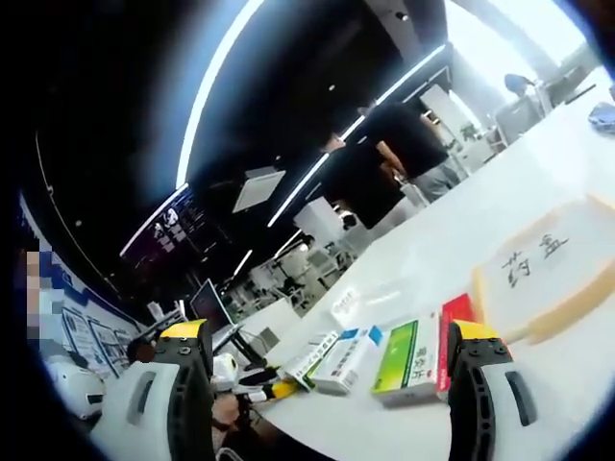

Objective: Arrange the small medicine boxes into an aligned row inside the storage area until every box is upright, visible, and separated from the surrounding clutter.

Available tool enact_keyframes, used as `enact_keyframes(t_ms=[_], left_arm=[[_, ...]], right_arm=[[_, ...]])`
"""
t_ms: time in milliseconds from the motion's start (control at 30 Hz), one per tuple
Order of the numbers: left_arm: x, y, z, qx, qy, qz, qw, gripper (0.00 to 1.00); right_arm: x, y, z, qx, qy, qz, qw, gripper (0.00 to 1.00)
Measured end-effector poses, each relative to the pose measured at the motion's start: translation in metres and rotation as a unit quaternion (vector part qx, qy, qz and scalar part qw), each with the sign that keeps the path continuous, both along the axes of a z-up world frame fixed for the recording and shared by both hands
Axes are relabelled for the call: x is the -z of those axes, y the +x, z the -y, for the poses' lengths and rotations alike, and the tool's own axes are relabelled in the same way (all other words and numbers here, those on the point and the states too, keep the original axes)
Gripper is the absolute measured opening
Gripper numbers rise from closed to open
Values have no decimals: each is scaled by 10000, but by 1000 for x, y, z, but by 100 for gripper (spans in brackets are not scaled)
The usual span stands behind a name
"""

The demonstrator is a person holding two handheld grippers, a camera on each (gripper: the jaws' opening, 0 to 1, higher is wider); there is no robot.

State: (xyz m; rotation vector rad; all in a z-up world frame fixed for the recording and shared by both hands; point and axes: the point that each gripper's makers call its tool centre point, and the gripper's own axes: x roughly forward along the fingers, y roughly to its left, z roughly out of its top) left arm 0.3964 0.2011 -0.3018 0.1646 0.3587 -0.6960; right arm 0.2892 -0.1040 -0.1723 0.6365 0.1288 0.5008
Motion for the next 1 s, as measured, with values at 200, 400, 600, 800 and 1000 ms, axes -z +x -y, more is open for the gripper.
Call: enact_keyframes(t_ms=[200,400,600,800,1000], left_arm=[[1,-1,2,35,-21,-15,10000,49],[2,1,3,9,-83,-6,10000,47],[2,0,0,-127,-121,35,9998,46],[0,-2,-5,-171,-166,53,9997,45],[-15,-3,-11,-193,-601,29,9980,45]], right_arm=[[0,0,0,5,23,-5,10000,100],[-1,2,2,14,30,11,10000,100],[1,0,1,17,61,1,10000,100],[5,-2,-2,14,100,-32,9999,100],[7,-1,-2,13,125,-40,9999,100]])
